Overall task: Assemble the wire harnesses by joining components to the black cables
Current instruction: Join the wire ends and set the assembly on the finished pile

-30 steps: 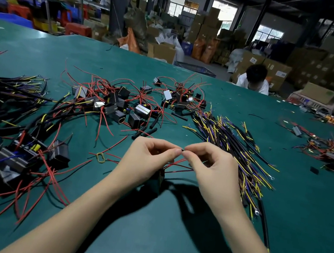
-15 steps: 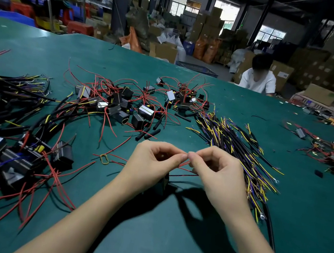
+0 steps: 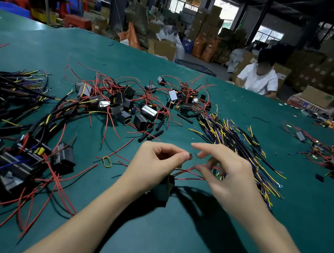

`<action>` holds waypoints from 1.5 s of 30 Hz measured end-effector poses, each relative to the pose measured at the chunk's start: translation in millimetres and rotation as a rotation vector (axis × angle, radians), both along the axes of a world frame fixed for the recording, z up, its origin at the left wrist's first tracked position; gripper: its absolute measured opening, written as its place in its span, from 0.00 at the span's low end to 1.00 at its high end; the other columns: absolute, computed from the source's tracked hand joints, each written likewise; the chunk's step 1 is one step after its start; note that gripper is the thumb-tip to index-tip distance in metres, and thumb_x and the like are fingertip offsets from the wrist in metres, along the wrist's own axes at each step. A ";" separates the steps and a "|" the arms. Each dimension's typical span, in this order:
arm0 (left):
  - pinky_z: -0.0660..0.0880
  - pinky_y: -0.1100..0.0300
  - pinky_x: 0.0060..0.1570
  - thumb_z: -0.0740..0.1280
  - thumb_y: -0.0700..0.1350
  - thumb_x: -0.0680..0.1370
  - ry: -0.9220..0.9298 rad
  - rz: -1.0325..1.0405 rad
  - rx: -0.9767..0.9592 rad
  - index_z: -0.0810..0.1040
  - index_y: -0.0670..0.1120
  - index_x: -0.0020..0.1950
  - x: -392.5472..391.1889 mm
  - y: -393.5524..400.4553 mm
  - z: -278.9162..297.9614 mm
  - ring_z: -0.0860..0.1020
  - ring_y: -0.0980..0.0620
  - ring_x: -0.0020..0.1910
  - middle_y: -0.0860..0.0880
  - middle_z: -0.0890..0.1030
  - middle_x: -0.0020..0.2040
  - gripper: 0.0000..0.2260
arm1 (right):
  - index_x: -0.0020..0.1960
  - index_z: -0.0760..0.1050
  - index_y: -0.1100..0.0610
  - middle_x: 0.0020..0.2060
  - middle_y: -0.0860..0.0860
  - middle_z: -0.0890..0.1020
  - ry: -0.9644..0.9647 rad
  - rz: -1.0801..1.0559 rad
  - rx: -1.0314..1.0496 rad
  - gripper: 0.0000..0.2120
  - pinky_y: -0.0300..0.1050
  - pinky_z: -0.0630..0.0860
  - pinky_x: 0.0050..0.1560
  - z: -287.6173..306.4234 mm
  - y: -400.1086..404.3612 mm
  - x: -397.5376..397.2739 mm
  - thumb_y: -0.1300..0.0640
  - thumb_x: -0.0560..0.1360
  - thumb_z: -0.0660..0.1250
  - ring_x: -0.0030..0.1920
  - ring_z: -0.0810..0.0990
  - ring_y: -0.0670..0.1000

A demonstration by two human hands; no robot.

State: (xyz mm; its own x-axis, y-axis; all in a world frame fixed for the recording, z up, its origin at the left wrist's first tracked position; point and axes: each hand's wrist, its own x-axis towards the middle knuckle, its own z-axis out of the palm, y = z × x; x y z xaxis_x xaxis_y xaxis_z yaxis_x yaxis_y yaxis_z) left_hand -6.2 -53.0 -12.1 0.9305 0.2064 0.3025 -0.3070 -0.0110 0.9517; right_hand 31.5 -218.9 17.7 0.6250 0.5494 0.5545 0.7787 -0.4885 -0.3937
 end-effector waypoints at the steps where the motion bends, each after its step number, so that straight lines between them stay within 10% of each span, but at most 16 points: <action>1: 0.67 0.74 0.31 0.70 0.38 0.75 0.002 -0.006 0.001 0.84 0.42 0.41 0.2 0.1 0.1 0.72 0.65 0.27 0.57 0.78 0.26 0.04 | 0.57 0.79 0.52 0.44 0.43 0.78 -0.067 0.002 -0.051 0.14 0.32 0.70 0.42 1.5 0.0 0.7 0.61 0.72 0.73 0.37 0.77 0.43; 5: 0.66 0.75 0.30 0.70 0.38 0.75 0.016 -0.023 -0.006 0.83 0.44 0.39 -0.4 -0.6 0.8 0.71 0.64 0.25 0.57 0.77 0.26 0.05 | 0.51 0.80 0.54 0.42 0.42 0.76 -0.163 0.007 -0.100 0.06 0.50 0.77 0.40 6.3 0.7 2.9 0.60 0.74 0.70 0.36 0.75 0.45; 12: 0.67 0.73 0.31 0.70 0.38 0.75 0.016 -0.028 0.032 0.84 0.43 0.41 -2.0 0.0 -1.1 0.72 0.64 0.27 0.56 0.78 0.27 0.04 | 0.59 0.79 0.54 0.45 0.44 0.78 -0.241 0.046 -0.151 0.12 0.41 0.76 0.41 8.2 -2.5 0.5 0.58 0.76 0.67 0.36 0.73 0.42; 23: 0.71 0.70 0.35 0.71 0.39 0.74 0.012 -0.034 0.048 0.84 0.44 0.41 -3.5 -0.3 -1.8 0.75 0.60 0.32 0.51 0.82 0.33 0.03 | 0.44 0.81 0.59 0.38 0.48 0.80 -0.129 0.182 -0.151 0.04 0.45 0.75 0.44 20.7 -0.5 13.5 0.64 0.75 0.68 0.40 0.77 0.49; 30: 0.66 0.71 0.31 0.70 0.37 0.74 -0.018 0.086 0.005 0.83 0.41 0.38 -3.0 3.3 -3.7 0.70 0.63 0.26 0.57 0.76 0.25 0.06 | 0.56 0.80 0.49 0.43 0.46 0.85 0.481 0.224 -0.122 0.14 0.31 0.74 0.43 62.7 16.8 50.3 0.46 0.73 0.69 0.42 0.81 0.42; 41: 0.61 0.68 0.25 0.68 0.41 0.72 -0.026 0.161 -0.089 0.76 0.43 0.35 2.8 6.1 -2.1 0.63 0.59 0.22 0.56 0.68 0.22 0.06 | 0.55 0.79 0.60 0.51 0.57 0.80 -0.095 0.153 -0.845 0.12 0.48 0.74 0.43 8.0 139.1 116.4 0.62 0.74 0.62 0.51 0.78 0.57; 45: 0.60 0.67 0.24 0.67 0.36 0.76 -0.017 0.182 -0.096 0.76 0.42 0.36 5.4 6.2 -4.2 0.62 0.58 0.22 0.56 0.68 0.21 0.09 | 0.51 0.77 0.63 0.49 0.58 0.79 -0.199 0.188 -0.819 0.09 0.47 0.73 0.42 13.1 136.0 113.7 0.64 0.73 0.62 0.48 0.78 0.57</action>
State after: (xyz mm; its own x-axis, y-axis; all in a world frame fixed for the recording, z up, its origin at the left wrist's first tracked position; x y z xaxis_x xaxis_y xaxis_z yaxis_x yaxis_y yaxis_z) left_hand -0.8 -46.8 -16.3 0.8703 0.3991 0.2886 -0.3240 0.0227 0.9458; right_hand 145.2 -82.9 30.8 0.4168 0.9086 0.0279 0.8923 -0.4147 0.1783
